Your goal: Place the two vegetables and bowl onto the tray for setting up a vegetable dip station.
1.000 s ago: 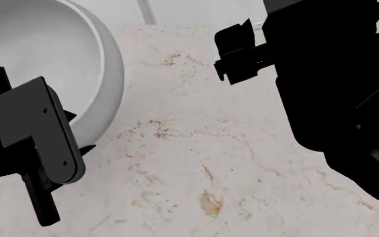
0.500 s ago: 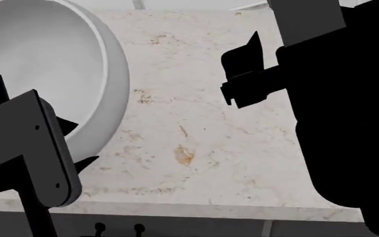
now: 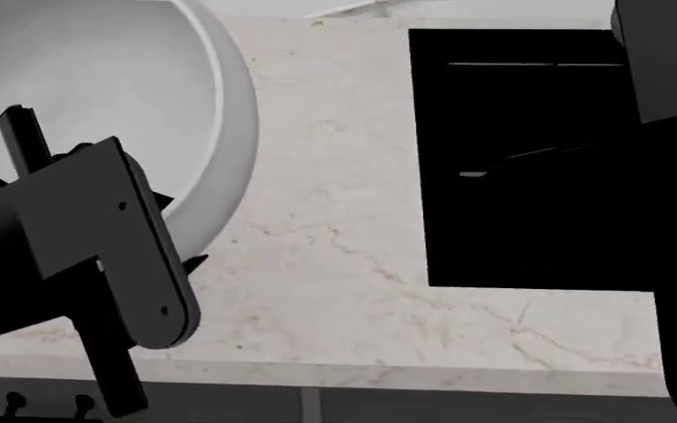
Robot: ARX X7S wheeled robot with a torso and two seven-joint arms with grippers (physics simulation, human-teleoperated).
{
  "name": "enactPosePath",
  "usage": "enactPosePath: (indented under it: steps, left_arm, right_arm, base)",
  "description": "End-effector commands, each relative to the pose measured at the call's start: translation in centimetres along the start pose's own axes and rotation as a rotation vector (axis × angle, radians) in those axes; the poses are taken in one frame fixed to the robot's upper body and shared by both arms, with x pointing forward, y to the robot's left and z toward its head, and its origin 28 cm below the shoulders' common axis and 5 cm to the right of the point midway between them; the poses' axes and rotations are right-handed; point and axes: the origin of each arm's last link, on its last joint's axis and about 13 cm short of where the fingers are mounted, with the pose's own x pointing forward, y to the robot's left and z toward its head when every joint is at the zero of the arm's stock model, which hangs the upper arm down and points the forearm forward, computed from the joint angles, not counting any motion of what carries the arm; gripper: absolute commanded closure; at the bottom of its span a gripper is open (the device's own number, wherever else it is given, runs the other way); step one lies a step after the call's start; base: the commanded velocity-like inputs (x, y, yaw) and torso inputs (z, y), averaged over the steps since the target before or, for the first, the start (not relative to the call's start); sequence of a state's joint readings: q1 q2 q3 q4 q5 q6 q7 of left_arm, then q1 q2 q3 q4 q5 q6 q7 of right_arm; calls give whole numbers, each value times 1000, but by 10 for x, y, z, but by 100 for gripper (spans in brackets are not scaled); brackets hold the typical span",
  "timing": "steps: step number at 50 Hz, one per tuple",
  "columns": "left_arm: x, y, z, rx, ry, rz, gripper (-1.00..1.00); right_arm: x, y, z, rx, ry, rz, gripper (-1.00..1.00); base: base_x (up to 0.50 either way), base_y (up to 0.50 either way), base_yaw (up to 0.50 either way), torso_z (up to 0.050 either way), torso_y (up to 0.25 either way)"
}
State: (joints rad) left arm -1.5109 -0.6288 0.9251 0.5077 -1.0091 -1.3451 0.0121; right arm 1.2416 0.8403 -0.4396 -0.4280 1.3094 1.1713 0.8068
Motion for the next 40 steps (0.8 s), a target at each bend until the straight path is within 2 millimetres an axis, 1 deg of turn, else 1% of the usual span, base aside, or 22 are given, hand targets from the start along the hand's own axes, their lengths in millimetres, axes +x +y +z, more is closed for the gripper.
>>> enactPosePath:
  steps: [1, 7, 10, 11, 13, 15, 17, 18, 21, 27, 29, 31, 34, 37, 40]
  left_arm:
    - [2, 2, 10, -38, -8, 59, 100]
    - [5, 3, 9, -45, -20, 82, 100]
    - [3, 0, 12, -22, -15, 78, 100]
    - [2, -1, 15, -8, -16, 109, 100]
    - [0, -5, 17, -13, -33, 71, 100]
    - [-1, -6, 18, -26, -31, 95, 100]
    - [-4, -6, 20, -58, -34, 53, 100]
    - [-4, -8, 19, -30, -38, 64, 100]
    - [-4, -9, 19, -46, -29, 53, 100]
    - [-4, -14, 18, -2, -53, 80, 100]
    - [-3, -11, 19, -58, -21, 97, 100]
    - [-5, -14, 22, -74, -20, 96, 100]
    - [-2, -17, 20, -72, 0, 77, 100]
    - [-2, -24, 18, -79, -4, 41, 100]
    - [-2, -22, 17, -81, -3, 42, 100]
  right_arm:
    - [-3, -5, -7, 9, 15, -29, -100]
    - [-2, -4, -3, 8, 6, -29, -100]
    - [-1, -4, -3, 6, 7, -26, -100]
    - [0, -5, -3, 9, 3, -30, -100]
    - [0, -4, -4, 16, 3, -30, -100]
    - [1, -4, -5, 15, 5, -30, -100]
    - [0, -4, -4, 16, 5, -30, -100]
    - [0, -4, -4, 16, 4, -31, -100]
    - [0, -5, -4, 22, 5, -33, -100]
    - [-2, -5, -2, 20, -2, -30, -100]
    - [-5, -5, -1, 17, -7, -35, -100]
    - [-7, -6, -1, 18, -16, -40, -100]
    - [-6, -6, -3, 11, -15, -46, -100]
    - [-10, -8, -3, 6, -25, -62, -100]
    - [-9, -9, -9, 12, -8, -73, -100]
  base:
    - [1, -500, 0, 0, 0]
    - [1, -500, 0, 0, 0]
    - [1, -500, 0, 0, 0]
    - [1, -500, 0, 0, 0]
    - [1, -500, 0, 0, 0]
    - [1, -500, 0, 0, 0]
    - [1, -500, 0, 0, 0]
    - [1, -500, 0, 0, 0]
    - [1, -500, 0, 0, 0]
    - [1, -500, 0, 0, 2]
    - [1, -500, 0, 0, 0]
    - [1, -500, 0, 0, 0]
    - [1, -500, 0, 0, 0]
    - [1, -500, 0, 0, 0]
    - [1, -500, 0, 0, 0]
